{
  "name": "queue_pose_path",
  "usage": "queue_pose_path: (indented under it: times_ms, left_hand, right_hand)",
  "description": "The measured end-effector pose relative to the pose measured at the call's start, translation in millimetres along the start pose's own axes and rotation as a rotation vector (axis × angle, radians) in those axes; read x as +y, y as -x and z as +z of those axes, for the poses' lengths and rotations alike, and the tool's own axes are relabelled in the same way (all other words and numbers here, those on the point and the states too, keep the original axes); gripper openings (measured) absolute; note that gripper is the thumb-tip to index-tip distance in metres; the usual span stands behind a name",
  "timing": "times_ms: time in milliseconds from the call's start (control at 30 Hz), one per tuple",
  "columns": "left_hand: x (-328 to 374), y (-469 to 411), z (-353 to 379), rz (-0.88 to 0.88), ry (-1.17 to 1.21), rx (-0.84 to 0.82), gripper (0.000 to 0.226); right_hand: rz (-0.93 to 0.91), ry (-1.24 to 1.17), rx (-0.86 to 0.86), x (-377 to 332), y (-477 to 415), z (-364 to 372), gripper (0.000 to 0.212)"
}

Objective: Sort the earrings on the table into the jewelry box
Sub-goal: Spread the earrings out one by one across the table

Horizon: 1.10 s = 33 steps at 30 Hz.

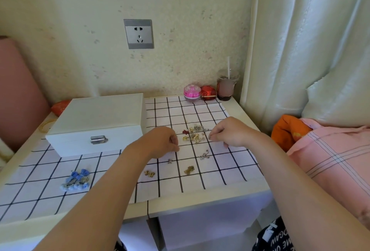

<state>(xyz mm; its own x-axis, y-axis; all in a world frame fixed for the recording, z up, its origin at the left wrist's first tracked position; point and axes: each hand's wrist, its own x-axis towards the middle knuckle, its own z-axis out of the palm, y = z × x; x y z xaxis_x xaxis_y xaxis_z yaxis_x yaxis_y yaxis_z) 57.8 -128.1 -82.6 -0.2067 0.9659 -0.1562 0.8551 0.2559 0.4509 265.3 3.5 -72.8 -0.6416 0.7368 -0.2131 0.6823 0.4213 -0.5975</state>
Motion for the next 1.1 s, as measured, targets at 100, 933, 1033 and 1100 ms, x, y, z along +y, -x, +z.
queue_pose_path:
  times_ms: [100, 933, 1033, 1100]
  left_hand:
    - [4, -4, -5, 0.038, 0.095, 0.032, 0.011]
    - [56, -20, -3, -0.072, 0.747, 0.044, 0.019]
    - [55, -18, 2, -0.049, 0.604, 0.028, 0.015]
    - [56, -17, 8, 0.020, 0.490, 0.003, 0.013]
  right_hand:
    - [0.031, 0.023, 0.064, 12, -4, -8, 0.012]
    - [-0.119, -0.430, 0.018, -8, 1, -12, 0.012]
    - [-0.100, -0.332, -0.036, -3, 6, -14, 0.012]
    - [-0.083, -0.237, -0.090, 0, 11, -16, 0.013]
